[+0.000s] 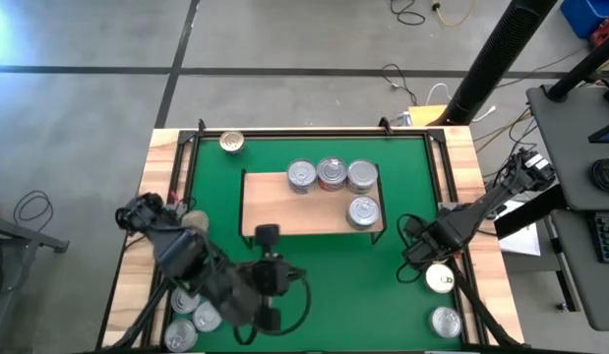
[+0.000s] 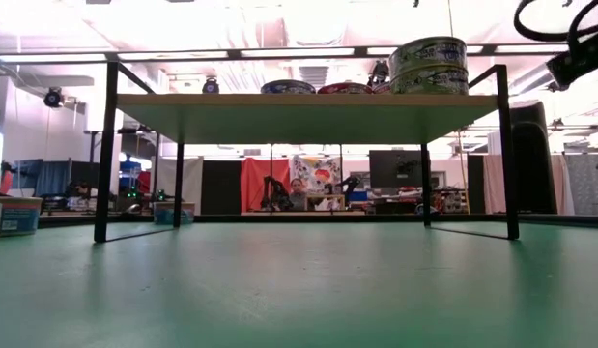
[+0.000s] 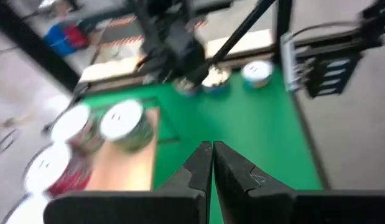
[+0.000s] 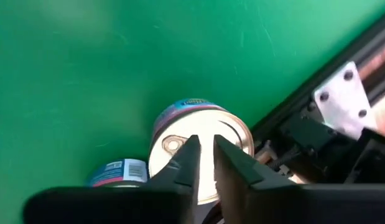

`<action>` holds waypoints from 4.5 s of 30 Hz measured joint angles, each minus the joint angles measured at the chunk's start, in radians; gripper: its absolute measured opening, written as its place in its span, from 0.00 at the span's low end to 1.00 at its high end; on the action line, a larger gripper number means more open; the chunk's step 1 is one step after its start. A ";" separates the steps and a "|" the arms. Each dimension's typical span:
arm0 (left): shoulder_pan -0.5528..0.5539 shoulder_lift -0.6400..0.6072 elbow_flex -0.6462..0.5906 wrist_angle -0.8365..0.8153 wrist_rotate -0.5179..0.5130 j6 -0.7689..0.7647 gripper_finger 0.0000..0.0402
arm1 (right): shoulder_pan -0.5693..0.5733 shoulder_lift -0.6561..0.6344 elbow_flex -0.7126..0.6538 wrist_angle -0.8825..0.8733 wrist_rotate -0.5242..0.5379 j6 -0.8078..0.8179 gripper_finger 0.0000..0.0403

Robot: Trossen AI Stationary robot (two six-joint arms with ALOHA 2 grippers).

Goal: Stack canned seafood by type on shelf
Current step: Put the middle right blue and pink tuna can on the shelf

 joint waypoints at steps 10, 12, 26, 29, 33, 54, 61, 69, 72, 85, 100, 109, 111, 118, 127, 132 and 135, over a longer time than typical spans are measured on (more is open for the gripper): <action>-0.191 0.003 0.000 -0.162 -0.283 -0.275 0.00 | 0.000 0.000 -0.080 0.003 -0.056 0.174 0.03; -0.215 0.002 0.000 -0.203 -0.322 -0.315 0.00 | 0.000 0.000 -0.092 0.004 -0.060 0.209 0.03; -0.244 0.001 -0.005 -0.417 -0.128 -0.560 0.00 | 0.004 0.038 -0.116 0.030 -0.079 0.258 0.03; -0.260 0.003 -0.007 -0.420 -0.128 -0.564 0.00 | 0.014 0.078 -0.116 0.032 -0.077 0.267 0.03; -0.280 0.003 -0.007 -0.420 -0.128 -0.588 0.00 | 0.034 0.151 -0.113 0.069 -0.074 0.305 0.03; -0.307 0.044 -0.049 -0.419 -0.035 -0.669 0.00 | 0.144 0.459 0.352 0.338 0.035 0.202 0.03; -0.307 0.044 -0.154 -0.391 -0.015 -0.766 0.00 | 0.194 0.511 0.586 0.240 0.105 0.078 0.03; -0.298 0.044 -0.302 -0.156 0.036 -0.810 0.00 | 0.247 0.505 0.531 -0.133 0.045 0.188 0.03; -0.293 0.044 -0.371 -0.043 0.074 -0.830 0.00 | 0.246 0.494 0.430 -0.077 0.004 0.186 0.03; -0.254 0.044 -0.569 0.152 0.212 -0.851 0.00 | 0.244 0.481 0.276 0.364 0.081 0.153 0.03; -0.182 0.044 -0.584 0.297 0.212 -0.582 0.00 | 0.304 0.478 0.408 0.470 0.144 0.005 0.03; -0.183 0.044 -0.633 0.288 0.207 -0.495 0.02 | 0.296 0.545 0.377 0.512 0.066 -0.008 0.03; -0.187 0.044 -0.662 0.288 0.232 -0.502 0.06 | 0.271 0.564 0.380 0.574 0.065 -0.042 0.03; -0.200 0.044 -0.719 0.306 0.274 -0.509 0.26 | 0.133 0.643 0.401 0.824 0.066 -0.216 0.03; -0.219 0.044 -0.740 0.306 0.282 -0.533 0.50 | 0.088 0.668 0.543 0.731 0.111 -0.349 0.03; -0.221 0.043 -0.783 0.306 0.282 -0.601 0.57 | 0.102 0.673 0.531 0.709 0.111 -0.336 0.03; -0.221 0.033 -0.822 0.305 0.282 -0.615 0.60 | 0.093 0.691 0.526 0.714 0.111 -0.326 0.03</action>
